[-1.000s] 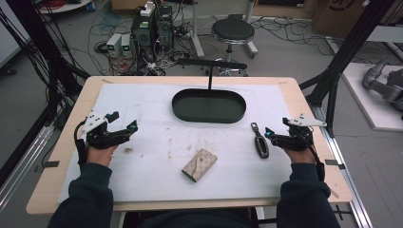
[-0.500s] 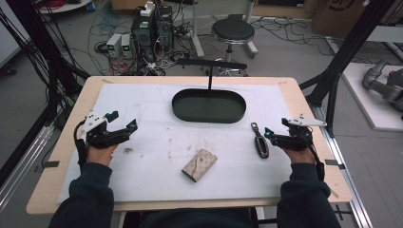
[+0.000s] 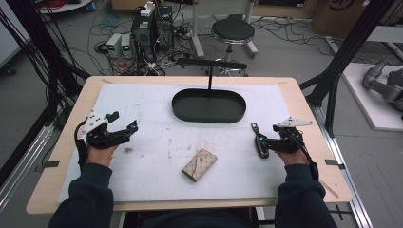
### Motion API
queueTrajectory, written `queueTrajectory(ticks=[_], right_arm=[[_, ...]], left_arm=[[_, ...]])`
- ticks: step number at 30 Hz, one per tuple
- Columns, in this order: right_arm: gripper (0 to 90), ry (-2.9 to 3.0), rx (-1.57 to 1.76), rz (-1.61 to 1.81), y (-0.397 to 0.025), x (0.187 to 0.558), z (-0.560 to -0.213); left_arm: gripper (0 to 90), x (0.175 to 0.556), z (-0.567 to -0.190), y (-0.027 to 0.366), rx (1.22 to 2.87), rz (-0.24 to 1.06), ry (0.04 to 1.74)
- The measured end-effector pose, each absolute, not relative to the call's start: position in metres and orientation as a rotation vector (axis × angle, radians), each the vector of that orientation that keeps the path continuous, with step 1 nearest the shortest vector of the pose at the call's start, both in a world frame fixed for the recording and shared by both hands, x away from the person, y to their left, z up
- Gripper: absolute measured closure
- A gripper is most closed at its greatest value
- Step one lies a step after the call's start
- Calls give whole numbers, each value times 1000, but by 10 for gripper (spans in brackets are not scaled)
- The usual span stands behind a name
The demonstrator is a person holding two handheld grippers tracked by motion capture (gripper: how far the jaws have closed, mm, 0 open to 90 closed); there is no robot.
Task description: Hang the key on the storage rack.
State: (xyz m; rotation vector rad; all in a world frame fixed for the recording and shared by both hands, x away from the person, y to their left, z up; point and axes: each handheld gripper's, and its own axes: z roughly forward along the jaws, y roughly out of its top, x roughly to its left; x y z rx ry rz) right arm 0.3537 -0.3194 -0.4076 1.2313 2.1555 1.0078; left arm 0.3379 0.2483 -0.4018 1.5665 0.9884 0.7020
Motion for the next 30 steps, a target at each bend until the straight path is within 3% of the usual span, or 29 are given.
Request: queueTrajectory(ticks=[10,30], right_arm=[[265,2264,1298,854,-301,365,-431],[441,2368,1237,790,-313,364,-431]], left_arm=[[181,338,-403,249,1572,701,998],[182,339,-405,250,1578,695,1008]])
